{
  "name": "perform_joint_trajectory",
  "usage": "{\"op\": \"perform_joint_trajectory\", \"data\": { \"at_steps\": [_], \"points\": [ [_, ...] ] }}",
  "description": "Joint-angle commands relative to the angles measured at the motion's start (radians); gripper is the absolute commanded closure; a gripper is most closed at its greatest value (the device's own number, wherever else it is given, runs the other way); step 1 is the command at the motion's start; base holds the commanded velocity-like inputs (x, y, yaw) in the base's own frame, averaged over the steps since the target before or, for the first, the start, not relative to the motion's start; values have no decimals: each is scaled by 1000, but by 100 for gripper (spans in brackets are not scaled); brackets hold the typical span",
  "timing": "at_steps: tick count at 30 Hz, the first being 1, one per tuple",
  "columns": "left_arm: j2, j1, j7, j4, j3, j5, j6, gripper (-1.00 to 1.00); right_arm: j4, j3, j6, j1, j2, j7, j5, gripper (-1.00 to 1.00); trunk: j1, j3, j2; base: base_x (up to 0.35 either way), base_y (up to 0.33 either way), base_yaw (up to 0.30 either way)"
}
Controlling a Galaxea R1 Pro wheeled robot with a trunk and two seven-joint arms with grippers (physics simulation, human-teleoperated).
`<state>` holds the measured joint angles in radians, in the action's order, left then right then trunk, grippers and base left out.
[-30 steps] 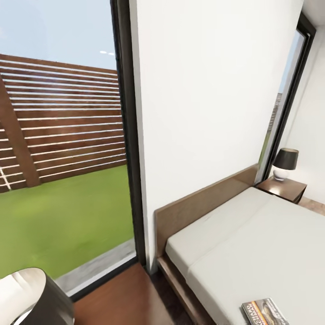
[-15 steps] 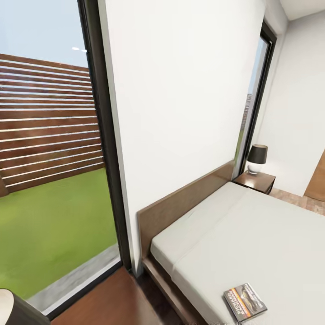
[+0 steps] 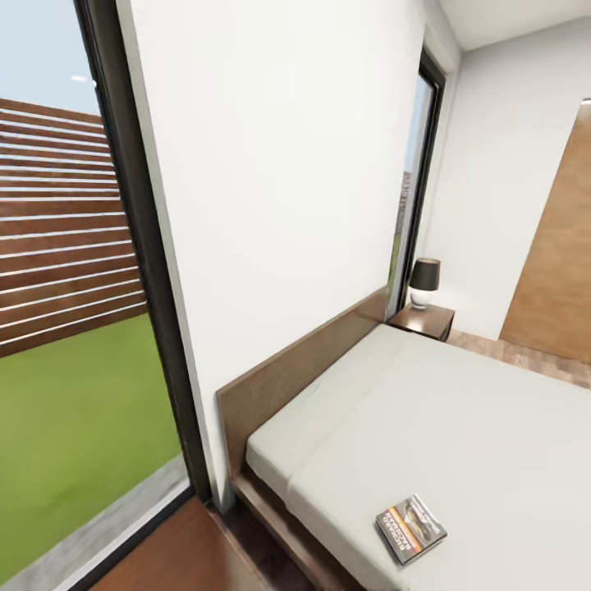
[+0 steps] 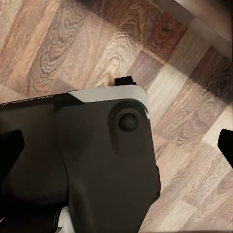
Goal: In the bedroom, move the book from the bed onto either nightstand, and place the two sandals side by side next to the bed.
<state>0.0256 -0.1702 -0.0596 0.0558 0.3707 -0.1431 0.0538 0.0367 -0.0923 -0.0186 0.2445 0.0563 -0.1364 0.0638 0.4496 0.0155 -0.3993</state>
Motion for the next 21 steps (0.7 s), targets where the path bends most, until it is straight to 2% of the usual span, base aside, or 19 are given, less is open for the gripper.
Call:
{"op": "perform_joint_trajectory", "data": {
  "at_steps": [1, 21],
  "points": [
    [0, 0, -3, -1, 8, -10, 3, -100, 2, -6, 0, 1, 0, -3, 4, -100, 0, 0, -1, 0, 0, -282],
    [0, 0, -3, -1, 8, -11, 3, -100, 2, -7, 0, 1, 0, -3, 4, -100, 0, 0, -1, 0, 0, -280]
  ]
}}
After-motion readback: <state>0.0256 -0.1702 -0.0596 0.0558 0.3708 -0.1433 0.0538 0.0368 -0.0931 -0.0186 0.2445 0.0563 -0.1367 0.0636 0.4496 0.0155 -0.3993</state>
